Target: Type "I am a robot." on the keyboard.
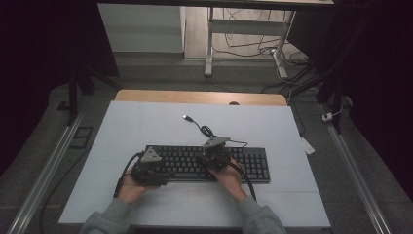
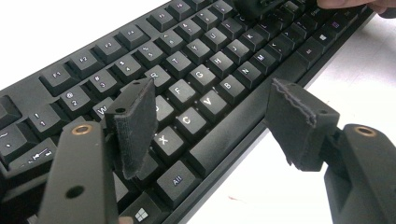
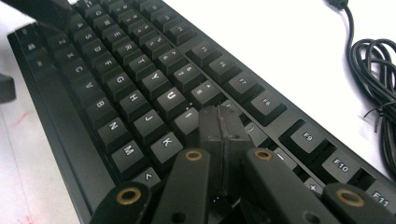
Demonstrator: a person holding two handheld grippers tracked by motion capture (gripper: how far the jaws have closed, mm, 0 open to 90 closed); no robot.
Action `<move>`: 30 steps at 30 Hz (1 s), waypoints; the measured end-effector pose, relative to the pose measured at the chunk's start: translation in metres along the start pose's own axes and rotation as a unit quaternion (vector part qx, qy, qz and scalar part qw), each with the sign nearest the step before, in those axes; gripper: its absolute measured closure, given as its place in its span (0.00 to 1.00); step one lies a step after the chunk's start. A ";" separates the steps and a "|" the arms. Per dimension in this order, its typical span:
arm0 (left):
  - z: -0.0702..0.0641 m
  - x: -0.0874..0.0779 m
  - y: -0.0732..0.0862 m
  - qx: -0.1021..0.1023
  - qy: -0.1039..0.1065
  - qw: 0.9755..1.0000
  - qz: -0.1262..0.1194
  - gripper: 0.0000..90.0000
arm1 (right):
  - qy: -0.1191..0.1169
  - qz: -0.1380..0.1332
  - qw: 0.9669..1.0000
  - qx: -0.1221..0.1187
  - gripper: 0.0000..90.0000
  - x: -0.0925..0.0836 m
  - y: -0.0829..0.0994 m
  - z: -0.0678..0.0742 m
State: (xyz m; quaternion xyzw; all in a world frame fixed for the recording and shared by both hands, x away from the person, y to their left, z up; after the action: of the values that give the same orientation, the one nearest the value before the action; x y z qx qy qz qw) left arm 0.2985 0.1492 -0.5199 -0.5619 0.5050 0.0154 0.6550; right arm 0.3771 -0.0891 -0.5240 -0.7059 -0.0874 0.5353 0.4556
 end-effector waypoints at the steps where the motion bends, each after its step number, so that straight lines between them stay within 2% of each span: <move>1: 0.000 0.000 0.000 0.001 0.000 1.000 0.000 0.37 | 0.000 0.000 1.000 -0.001 1.00 0.000 0.000 0.000; 4: 0.001 0.000 0.000 0.001 0.000 1.000 -0.001 0.37 | 0.004 -0.004 1.000 -0.005 1.00 -0.003 0.000 0.000; 12: 0.002 -0.003 0.000 -0.004 -0.002 1.000 -0.007 0.37 | 0.001 -0.028 1.000 0.008 1.00 -0.019 0.002 -0.003; 16: 0.003 -0.003 0.000 -0.004 -0.002 1.000 -0.009 0.37 | -0.011 -0.036 0.999 0.009 0.87 -0.031 0.009 -0.005; 23: 0.003 -0.003 0.001 -0.007 -0.006 1.000 -0.010 0.37 | 0.012 -0.053 0.998 0.018 0.63 -0.054 0.026 -0.011; 26: 0.004 -0.004 0.001 -0.007 -0.008 1.000 -0.009 0.37 | 0.013 -0.061 0.998 0.026 0.58 -0.063 0.033 -0.011; 30: 0.005 -0.004 0.001 -0.008 -0.010 1.000 -0.011 0.37 | 0.009 -0.060 0.998 0.023 0.55 -0.072 0.043 -0.009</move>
State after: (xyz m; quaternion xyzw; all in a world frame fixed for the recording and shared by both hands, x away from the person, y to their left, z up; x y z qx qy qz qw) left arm 0.2991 0.1560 -0.5190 -0.5725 0.4923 0.0178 0.6554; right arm 0.3391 -0.1625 -0.5073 -0.6938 -0.1132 0.5021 0.5038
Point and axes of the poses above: each handheld gripper's, and its own axes: x roughly forward along the jaws, y roughly out of its underside, z roughly to its left, the point moved 1 cm from there along x, roughly forward along the jaws, and after that the axes turned 2 degrees about -x, right-handed, at the moved point
